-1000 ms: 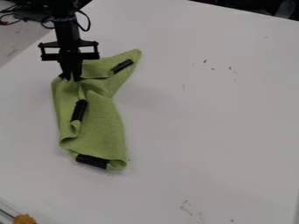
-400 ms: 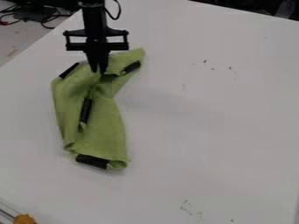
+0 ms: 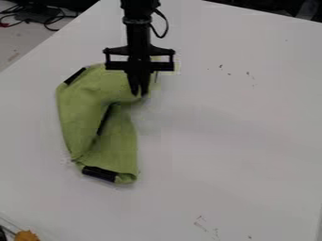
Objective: Unfold the cloth from left to right
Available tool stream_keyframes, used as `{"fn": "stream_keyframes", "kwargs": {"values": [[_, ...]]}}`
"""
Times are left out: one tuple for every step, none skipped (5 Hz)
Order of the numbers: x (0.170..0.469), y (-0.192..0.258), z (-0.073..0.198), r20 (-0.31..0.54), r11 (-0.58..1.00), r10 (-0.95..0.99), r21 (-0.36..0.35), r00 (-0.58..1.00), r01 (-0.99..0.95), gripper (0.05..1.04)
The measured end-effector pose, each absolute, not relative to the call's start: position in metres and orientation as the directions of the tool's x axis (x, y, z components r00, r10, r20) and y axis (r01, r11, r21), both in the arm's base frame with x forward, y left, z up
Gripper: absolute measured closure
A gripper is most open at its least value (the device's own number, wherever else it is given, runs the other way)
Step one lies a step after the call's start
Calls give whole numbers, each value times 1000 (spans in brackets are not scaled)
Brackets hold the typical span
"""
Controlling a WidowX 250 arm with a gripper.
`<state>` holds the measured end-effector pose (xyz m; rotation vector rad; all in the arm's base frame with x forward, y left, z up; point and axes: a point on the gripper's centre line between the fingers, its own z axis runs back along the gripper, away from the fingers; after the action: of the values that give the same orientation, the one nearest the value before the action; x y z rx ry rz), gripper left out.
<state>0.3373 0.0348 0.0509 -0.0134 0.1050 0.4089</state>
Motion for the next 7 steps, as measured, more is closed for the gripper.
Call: {"fn": "stream_keyframes", "kwargs": {"values": [[335, 4, 50, -79, 926, 375, -12, 924, -377, 1022], [340, -24, 49, -80, 942, 336, -2, 939, -337, 1022], [335, -49, 26, -132, 954, 301, 28, 945, -299, 1022], [335, -70, 16, -139, 959, 284, 20, 949, -284, 1022], [339, -87, 9, -141, 953, 301, 0, 943, -304, 1022], [343, -102, 9, -142, 949, 310, -7, 940, -314, 1022], [347, -115, 8, -150, 940, 333, -20, 931, -339, 1022]]}}
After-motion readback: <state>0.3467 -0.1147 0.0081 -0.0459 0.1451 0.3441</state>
